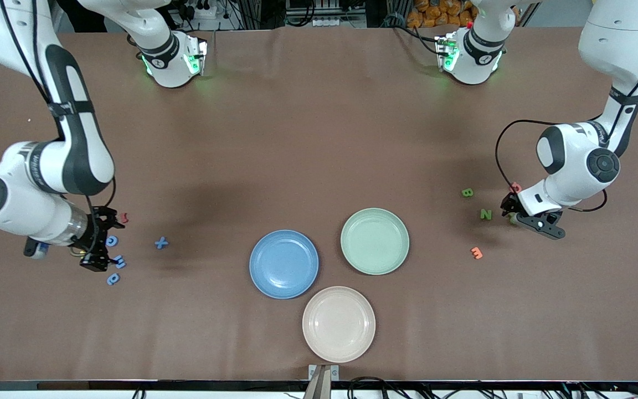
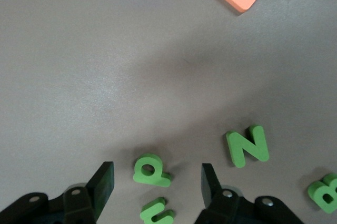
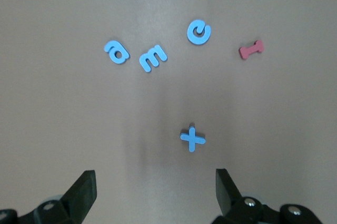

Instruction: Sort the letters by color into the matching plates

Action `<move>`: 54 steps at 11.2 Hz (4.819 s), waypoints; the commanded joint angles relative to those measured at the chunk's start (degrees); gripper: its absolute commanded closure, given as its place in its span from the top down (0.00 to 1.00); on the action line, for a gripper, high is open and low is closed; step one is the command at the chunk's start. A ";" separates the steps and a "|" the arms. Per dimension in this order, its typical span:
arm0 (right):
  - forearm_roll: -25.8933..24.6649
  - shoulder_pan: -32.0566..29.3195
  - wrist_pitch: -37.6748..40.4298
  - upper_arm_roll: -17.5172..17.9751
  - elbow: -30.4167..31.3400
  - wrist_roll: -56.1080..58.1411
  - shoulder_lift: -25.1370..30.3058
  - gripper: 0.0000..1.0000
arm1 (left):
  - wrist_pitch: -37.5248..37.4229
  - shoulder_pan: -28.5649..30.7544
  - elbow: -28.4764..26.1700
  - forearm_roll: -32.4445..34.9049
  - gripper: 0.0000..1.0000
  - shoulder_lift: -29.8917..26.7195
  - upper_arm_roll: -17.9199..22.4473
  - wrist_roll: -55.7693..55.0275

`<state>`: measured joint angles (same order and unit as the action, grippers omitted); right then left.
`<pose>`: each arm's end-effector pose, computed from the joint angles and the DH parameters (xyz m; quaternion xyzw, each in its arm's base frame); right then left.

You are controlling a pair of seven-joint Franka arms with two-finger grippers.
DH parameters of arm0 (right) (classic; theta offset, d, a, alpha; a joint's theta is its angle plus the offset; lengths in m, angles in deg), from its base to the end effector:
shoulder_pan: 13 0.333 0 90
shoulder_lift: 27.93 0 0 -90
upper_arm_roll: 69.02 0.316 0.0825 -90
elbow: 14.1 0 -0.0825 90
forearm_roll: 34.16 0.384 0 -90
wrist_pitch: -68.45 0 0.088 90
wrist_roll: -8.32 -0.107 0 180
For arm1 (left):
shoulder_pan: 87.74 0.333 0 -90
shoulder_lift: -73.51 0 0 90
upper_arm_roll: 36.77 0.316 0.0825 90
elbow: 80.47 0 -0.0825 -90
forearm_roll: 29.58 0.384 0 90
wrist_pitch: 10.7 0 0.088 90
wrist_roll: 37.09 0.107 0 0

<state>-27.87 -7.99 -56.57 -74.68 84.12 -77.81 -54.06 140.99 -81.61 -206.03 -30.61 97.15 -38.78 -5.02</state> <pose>0.6662 0.0029 0.3271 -0.7084 0.7054 0.0105 0.0222 0.5609 0.0407 0.1989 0.9723 -0.2323 0.0243 0.0041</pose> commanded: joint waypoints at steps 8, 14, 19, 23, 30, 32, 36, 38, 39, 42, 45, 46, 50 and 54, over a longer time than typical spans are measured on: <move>1.18 0.44 -15.69 2.23 7.42 4.71 -6.91 1.00 | 3.97 0.81 0.40 -0.73 0.68 3.08 0.44 3.79; 1.09 0.44 -20.94 2.58 13.74 13.09 -6.82 1.00 | 3.97 0.81 0.23 -0.73 0.46 3.25 0.44 3.79; 1.09 0.44 -22.90 2.76 14.72 13.71 -7.17 0.95 | 3.88 0.90 0.05 -0.81 0.11 3.17 0.44 3.79; 1.09 0.61 -25.45 2.85 14.63 13.80 -8.93 0.79 | 3.79 0.81 0.67 -1.34 0.00 2.46 0.35 3.53; 1.18 0.88 -25.98 2.85 14.63 13.80 -9.37 0.46 | 0.29 -0.77 5.32 -1.52 0.00 -1.05 -2.10 -1.37; 1.18 0.88 -25.98 2.85 14.54 14.23 -9.37 0.36 | -4.71 -3.22 9.43 -1.52 0.00 -1.05 -2.55 -7.08; 1.09 0.88 -25.89 2.76 14.45 21.95 -9.37 0.31 | -13.07 -9.28 16.30 -1.43 0.00 -0.53 -2.46 -15.96; 1.00 0.88 -25.80 2.76 14.36 24.60 -9.37 0.31 | -14.57 -13.32 18.94 -1.43 0.00 0.52 -2.46 -21.84; 0.83 0.88 -25.63 2.76 14.36 25.74 -9.37 0.31 | -14.58 -15.26 19.99 -1.52 0.00 0.96 -2.46 -24.14; 0.83 0.88 -25.54 2.76 14.10 31.53 -9.37 0.25 | -14.58 -20.09 24.91 -1.52 0.00 4.56 -2.46 -32.92; 0.65 0.97 -25.36 2.76 13.58 37.94 -9.29 0.24 | -14.58 -24.93 29.57 -1.43 0.00 8.86 -2.46 -40.83; 0.56 0.97 -25.28 2.76 13.22 39.88 -9.28 0.24 | -14.58 -26.34 30.63 -1.34 0.00 10.62 -2.38 -43.73; -0.23 0.97 -25.10 2.76 12.00 53.23 -8.85 0.26 | -14.58 -30.91 34.32 -1.08 0.00 15.99 -2.29 -51.65; -0.05 1.40 -24.93 2.76 11.12 53.70 -8.93 0.26 | -14.49 -32.50 34.24 -0.82 0.00 16.52 -2.29 -54.47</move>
<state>-27.68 -6.94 -81.85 -71.82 96.64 -24.69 -62.43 127.54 -112.95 -173.40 -30.88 112.84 -41.79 -57.14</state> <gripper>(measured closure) 0.709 0.709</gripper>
